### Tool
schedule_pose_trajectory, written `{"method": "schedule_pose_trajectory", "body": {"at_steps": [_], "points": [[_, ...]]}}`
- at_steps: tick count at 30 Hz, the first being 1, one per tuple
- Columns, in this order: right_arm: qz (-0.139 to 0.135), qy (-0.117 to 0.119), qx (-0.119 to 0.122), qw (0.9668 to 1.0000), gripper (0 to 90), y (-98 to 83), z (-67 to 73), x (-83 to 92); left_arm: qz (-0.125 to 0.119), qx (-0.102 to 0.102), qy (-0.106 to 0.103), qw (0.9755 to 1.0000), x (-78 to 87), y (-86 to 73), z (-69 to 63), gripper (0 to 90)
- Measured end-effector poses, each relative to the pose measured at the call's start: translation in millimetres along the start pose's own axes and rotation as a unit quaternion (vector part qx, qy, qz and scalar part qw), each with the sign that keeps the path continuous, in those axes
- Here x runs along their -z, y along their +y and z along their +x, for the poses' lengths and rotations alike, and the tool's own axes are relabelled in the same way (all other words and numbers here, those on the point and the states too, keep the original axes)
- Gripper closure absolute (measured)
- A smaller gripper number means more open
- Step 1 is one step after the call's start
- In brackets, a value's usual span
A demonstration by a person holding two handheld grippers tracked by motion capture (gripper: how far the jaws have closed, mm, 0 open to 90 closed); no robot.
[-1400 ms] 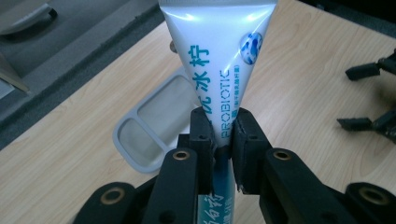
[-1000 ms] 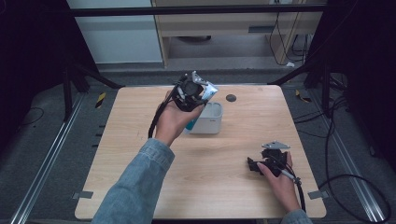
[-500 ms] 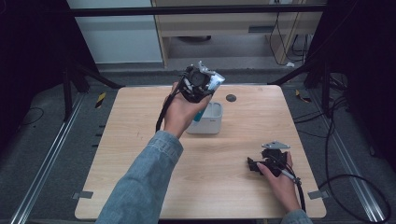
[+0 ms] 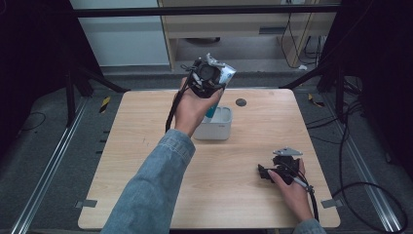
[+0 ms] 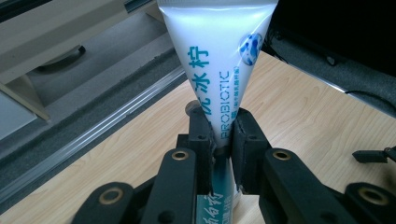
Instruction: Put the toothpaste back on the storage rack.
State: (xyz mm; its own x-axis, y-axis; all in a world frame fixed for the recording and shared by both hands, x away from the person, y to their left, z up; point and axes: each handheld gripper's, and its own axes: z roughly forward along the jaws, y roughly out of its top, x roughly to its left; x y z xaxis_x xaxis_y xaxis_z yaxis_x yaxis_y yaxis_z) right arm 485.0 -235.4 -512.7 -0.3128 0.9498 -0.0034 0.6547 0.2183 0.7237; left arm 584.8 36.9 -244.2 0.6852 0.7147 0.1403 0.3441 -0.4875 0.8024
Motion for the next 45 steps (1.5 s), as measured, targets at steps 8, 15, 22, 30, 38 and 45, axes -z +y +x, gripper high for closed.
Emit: {"method": "schedule_pose_trajectory", "body": {"at_steps": [8,15,22,30,38,45], "points": [[-0.001,0.000,0.001,1.0000,0.4,0.2,-0.2,-0.3,-0.022,0.016,0.015,0.9995,-3.9,3.6,10.9,79.3],[-0.002,0.000,0.002,1.0000,0.4,0.3,-0.2,-0.5,-0.050,0.030,0.026,0.9979,-9.0,0.5,21.6,79.4],[-0.002,0.000,0.003,1.0000,0.4,0.7,-0.5,-1.1,-0.078,0.039,0.027,0.9958,-17.2,-2.5,25.5,79.4],[-0.001,0.000,0.003,1.0000,0.4,0.7,-0.4,-1.0,-0.091,0.057,0.027,0.9939,-34.1,-24.3,30.2,79.4],[-0.002,0.000,0.004,1.0000,0.4,0.7,-0.5,-1.1,-0.102,0.054,0.027,0.9929,-44.4,-44.0,31.5,79.3],[0.001,0.001,0.001,1.0000,0.4,0.8,-0.2,-0.6,-0.095,0.058,0.025,0.9934,-52.0,-54.1,29.3,79.3]]}}
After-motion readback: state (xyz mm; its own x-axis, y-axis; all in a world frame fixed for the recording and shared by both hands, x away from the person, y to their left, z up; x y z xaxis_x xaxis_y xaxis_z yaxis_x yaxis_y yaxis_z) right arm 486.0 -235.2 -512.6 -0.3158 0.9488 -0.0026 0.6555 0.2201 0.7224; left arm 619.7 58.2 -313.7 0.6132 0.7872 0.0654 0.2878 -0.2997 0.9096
